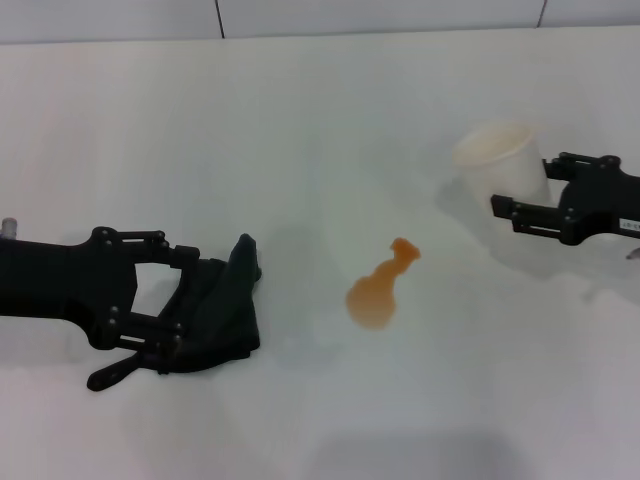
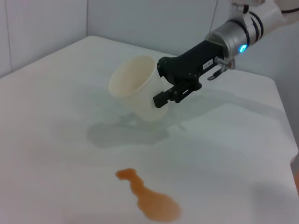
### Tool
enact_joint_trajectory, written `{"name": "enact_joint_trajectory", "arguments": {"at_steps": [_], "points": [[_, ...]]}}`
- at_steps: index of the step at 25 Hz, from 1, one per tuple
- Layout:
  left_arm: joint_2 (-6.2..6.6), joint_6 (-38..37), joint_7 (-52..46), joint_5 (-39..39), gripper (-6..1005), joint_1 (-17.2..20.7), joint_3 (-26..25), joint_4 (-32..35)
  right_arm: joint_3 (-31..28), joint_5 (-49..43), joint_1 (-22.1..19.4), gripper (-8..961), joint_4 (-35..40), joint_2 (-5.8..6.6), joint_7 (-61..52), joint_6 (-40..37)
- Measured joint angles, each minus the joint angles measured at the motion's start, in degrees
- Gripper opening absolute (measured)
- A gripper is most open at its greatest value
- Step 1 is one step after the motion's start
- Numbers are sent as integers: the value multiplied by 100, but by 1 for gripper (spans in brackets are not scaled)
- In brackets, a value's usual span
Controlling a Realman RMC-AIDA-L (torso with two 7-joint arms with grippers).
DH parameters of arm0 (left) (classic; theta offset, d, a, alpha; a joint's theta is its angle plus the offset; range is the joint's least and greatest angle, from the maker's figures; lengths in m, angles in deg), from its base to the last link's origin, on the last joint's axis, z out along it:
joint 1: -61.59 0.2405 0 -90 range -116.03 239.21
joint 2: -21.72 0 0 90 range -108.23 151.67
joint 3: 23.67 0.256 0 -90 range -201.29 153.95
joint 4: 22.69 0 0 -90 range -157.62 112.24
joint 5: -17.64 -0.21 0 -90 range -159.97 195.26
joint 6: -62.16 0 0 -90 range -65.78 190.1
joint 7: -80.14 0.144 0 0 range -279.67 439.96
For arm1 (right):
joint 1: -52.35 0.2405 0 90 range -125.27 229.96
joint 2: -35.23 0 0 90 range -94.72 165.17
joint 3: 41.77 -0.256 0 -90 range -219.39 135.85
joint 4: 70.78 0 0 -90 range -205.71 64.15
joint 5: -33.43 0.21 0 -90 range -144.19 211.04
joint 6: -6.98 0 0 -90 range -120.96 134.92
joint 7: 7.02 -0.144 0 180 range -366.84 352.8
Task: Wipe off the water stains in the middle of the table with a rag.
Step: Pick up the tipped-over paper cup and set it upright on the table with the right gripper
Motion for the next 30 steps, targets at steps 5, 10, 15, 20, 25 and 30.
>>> {"name": "enact_joint_trajectory", "arguments": {"at_steps": [5,10,15,20,25,30], "points": [[-8,12,-10,0,862,2,0,0,-68,75,-17,695,-303,0,270,80],[-26,23,-12,0,861,-5,0,0,-74,94,-26,696,-570,-4,480,257],[-60,28,-14,0,861,7,0,0,-88,316,-24,697,-835,-7,821,364],[-75,28,-17,0,861,21,0,0,-144,624,-20,697,-1093,-9,1131,409],[-82,28,-17,0,861,22,0,0,-163,819,-3,698,-1347,-9,1341,490],[-81,23,-14,0,861,25,0,0,-201,980,-6,699,-1494,-9,1507,498]]}}
